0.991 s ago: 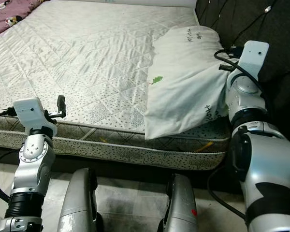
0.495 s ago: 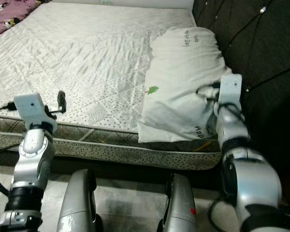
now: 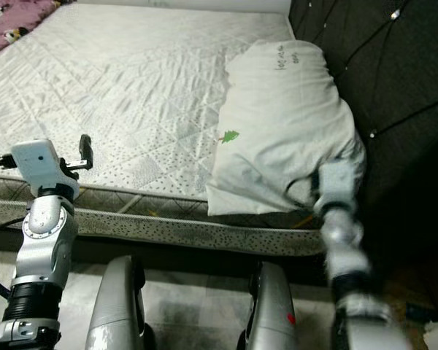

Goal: Clean up the room

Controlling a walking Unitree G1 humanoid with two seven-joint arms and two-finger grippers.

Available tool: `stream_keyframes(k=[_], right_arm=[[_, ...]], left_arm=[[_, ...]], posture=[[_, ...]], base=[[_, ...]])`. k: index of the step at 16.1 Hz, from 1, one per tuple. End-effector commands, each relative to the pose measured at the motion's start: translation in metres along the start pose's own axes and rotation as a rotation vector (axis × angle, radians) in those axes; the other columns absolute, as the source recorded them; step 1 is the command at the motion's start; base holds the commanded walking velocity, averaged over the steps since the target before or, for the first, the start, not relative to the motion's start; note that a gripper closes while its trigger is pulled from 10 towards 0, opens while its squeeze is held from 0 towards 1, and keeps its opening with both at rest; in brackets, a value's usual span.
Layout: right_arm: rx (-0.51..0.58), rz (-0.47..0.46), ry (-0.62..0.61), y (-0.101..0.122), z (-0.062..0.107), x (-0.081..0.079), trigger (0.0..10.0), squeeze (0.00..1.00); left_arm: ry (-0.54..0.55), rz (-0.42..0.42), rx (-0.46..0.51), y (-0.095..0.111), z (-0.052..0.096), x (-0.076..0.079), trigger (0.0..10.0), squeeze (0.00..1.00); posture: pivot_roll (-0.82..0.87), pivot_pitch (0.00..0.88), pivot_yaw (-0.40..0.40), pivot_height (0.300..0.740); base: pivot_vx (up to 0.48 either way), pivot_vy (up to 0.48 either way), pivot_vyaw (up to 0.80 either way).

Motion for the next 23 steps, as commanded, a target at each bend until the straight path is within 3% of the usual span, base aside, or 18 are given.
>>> stream_keyframes(k=[1, 2, 3, 4, 5, 6, 8, 10, 11, 12, 14, 15, 17, 18, 20, 23], right_arm=[[0.092, 0.026, 0.03, 0.021, 0.0, -0.006, 10.0, 1.0], [0.179, 0.1, 0.06, 0.031, 0.015, -0.01, 10.0, 1.0], [0.238, 0.116, 0.092, 0.041, 0.021, -0.015, 10.0, 1.0], [0.291, 0.131, 0.101, 0.054, 0.024, -0.018, 10.0, 0.86], [0.364, 0.125, 0.121, 0.075, 0.023, -0.022, 10.0, 0.0], [0.404, 0.094, 0.134, 0.088, 0.021, -0.026, 10.0, 0.0], [0.455, 0.005, 0.222, 0.121, 0.013, -0.053, 10.0, 0.0], [0.411, -0.007, 0.306, 0.119, 0.009, -0.078, 10.0, 0.0], [0.399, -0.028, 0.409, 0.114, 0.012, -0.098, 10.0, 0.0], [0.354, -0.104, 0.426, 0.109, 0.011, -0.11, 10.0, 0.0], [0.331, -0.126, 0.387, 0.105, 0.012, -0.118, 10.0, 0.0], [0.262, -0.16, 0.373, 0.097, 0.015, -0.123, 10.0, 0.0], [0.247, -0.15, 0.371, 0.085, 0.024, -0.129, 10.0, 0.0], [0.233, -0.217, 0.389, 0.081, 0.022, -0.129, 10.0, 0.0], [0.179, -0.281, 0.322, 0.074, 0.008, -0.127, 10.0, 0.0], [0.2, -0.307, 0.318, 0.089, 0.005, -0.129, 10.0, 0.0]], left_arm=[[-0.009, -0.004, 0.007, 0.001, -0.002, 0.0, 10.0, 0.0], [-0.02, 0.004, 0.018, 0.003, -0.002, 0.002, 10.0, 0.0], [-0.024, 0.004, 0.023, 0.004, -0.001, 0.003, 10.0, 0.0], [-0.03, 0.005, 0.03, 0.005, -0.001, 0.005, 10.0, 0.0], [-0.044, 0.006, 0.051, 0.009, 0.0, 0.009, 10.0, 0.0], [-0.055, 0.005, 0.066, 0.013, 0.0, 0.011, 10.0, 0.0], [-0.064, 0.01, 0.083, 0.018, 0.001, 0.014, 10.0, 0.0], [-0.075, 0.025, 0.078, 0.017, 0.004, 0.016, 10.0, 0.0], [-0.075, 0.02, 0.071, 0.015, 0.006, 0.016, 10.0, 0.0], [-0.076, 0.015, 0.07, 0.015, 0.006, 0.017, 10.0, 0.0], [-0.069, 0.011, 0.077, 0.016, 0.009, 0.017, 10.0, 0.0], [-0.043, 0.01, 0.071, 0.015, 0.011, 0.013, 10.0, 0.0], [-0.015, 0.026, 0.044, 0.008, 0.02, 0.008, 10.0, 0.0], [-0.015, 0.041, 0.015, 0.001, 0.023, 0.009, 10.0, 0.0], [-0.038, 0.068, -0.028, -0.01, 0.026, 0.023, 10.0, 0.0], [-0.086, 0.082, -0.04, -0.009, 0.028, 0.035, 10.0, 0.0]], posture=[[0.03, 0.0, -0.007, 0.512], [0.02, 0.0, -0.001, 0.512], [0.01, 0.0, 0.006, 0.512], [0.01, 0.0, 0.014, 0.512], [0.01, 0.0, 0.017, 0.512], [0.01, 0.0, 0.021, 0.512], [0.01, 0.0, 0.029, 0.512], [0.01, 0.0, 0.052, 0.512], [0.01, 0.0, 0.054, 0.512], [0.02, 0.0, 0.049, 0.512], [0.04, 0.0, 0.023, 0.512], [0.05, 0.0, 0.011, 0.512], [0.06, 0.0, -0.001, 0.512], [0.05, 0.0, 0.001, 0.512], [0.05, 0.0, 0.003, 0.512], [0.03, 0.0, 0.013, 0.538]], base=[[0.0, 0.0, 0.0], [0.0, 0.0, 0.0], [0.0, 0.0, 0.0], [0.0, 0.0, 0.0], [0.0, 0.0, 0.0], [0.0, 0.0, 0.0], [0.0, 0.0, 0.0], [0.0, 0.0, 0.0], [0.0, 0.0, 0.0], [0.0, 0.0, 0.0], [0.0, 0.0, 0.0], [0.0, 0.0, 0.0], [0.0, 0.0, 0.0], [0.0, 0.0, 0.0], [0.0, 0.0, 0.0], [0.0, 0.0, -0.27]])
Point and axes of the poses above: a point about 5 cm out from each wrist's last joint towards the gripper, its own z axis pointing back from the gripper into the wrist, its own y axis along the axis of the wrist's last joint, x = y × z, the point moved 1 cm from there along -z, pointing out of the wrist towards the gripper, and after that the axes turned 6 degrees about -z, right-handed, at the moved point
